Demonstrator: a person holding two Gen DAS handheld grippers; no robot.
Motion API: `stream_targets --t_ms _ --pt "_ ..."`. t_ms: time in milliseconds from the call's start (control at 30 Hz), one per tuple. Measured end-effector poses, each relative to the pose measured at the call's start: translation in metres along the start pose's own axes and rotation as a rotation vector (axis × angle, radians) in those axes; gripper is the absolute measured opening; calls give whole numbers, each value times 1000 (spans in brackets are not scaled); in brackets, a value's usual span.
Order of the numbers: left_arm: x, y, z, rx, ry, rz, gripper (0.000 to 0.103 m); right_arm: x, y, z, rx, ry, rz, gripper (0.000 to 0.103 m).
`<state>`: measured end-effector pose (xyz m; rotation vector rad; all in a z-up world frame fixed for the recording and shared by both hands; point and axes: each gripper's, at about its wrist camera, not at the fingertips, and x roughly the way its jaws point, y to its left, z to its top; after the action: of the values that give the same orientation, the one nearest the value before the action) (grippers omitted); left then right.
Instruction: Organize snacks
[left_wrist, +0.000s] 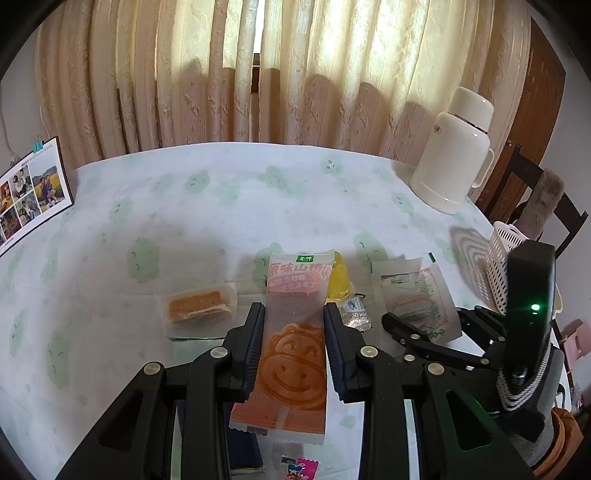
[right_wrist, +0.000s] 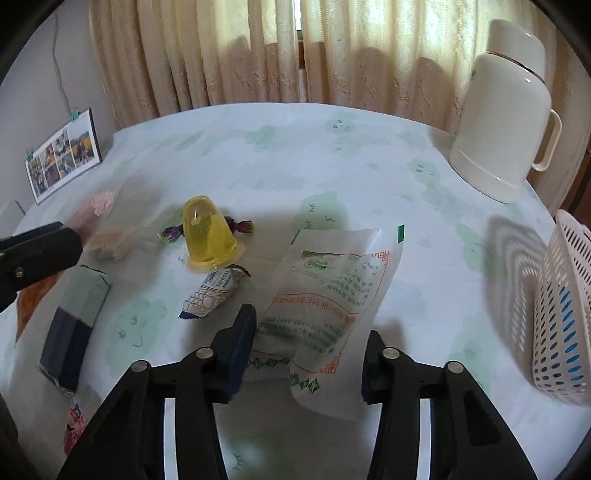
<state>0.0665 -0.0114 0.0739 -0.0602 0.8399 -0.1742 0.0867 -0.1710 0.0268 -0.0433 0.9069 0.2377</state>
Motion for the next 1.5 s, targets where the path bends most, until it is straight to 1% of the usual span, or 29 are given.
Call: stream_targets --t_ms 167,333,400,533,567,600,700,767,900,1000,1133,1167,1233,1267,1367,1467,1500 --pt "2 -4 -1 4 7 1 29 -10 -10 -3 45 -39 23 47" --pt "4 -5 -1 4 5 -5 29 -31 -21 2 88 -115 24 47" --pt "4 -6 -2 4 4 -6 29 -38 -25 3 104 -145 14 47" --pt "6 -8 -2 10 9 -5 29 -61 -36 6 134 -232 -12 47" --pt "7 -9 -2 12 11 -5 29 -66 -37 7 139 -248 -22 46" --pt "7 -10 -3 13 13 -5 29 -72 -40 7 142 -271 -37 40" --pt "10 -12 -4 18 20 -5 29 -88 -49 9 156 -324 -74 40" --pt "11 -14 -5 21 22 -5 29 -93 -55 9 170 -338 -70 40" --pt "11 -15 -5 22 21 -5 29 -94 -63 7 200 -330 -43 40" --pt "11 -15 -5 20 22 -4 29 -84 -62 4 196 -284 -27 41" --pt "10 -15 -5 13 17 -8 29 -76 -60 -10 206 -239 2 45" --pt "9 -16 -5 14 15 -9 29 -75 -58 -14 203 -231 -9 46" --pt "8 -18 -5 16 12 -12 29 -73 -56 -21 204 -213 -21 55" --pt "8 -19 -5 17 11 -14 29 -71 -56 -24 203 -204 -31 56" --pt "6 -16 -7 18 9 -19 29 -65 -59 -28 209 -177 -89 57" --pt "5 -15 -7 17 8 -22 29 -57 -66 -26 227 -145 -121 57" --pt "5 -14 -7 16 8 -24 29 -51 -68 -24 219 -122 -133 57"
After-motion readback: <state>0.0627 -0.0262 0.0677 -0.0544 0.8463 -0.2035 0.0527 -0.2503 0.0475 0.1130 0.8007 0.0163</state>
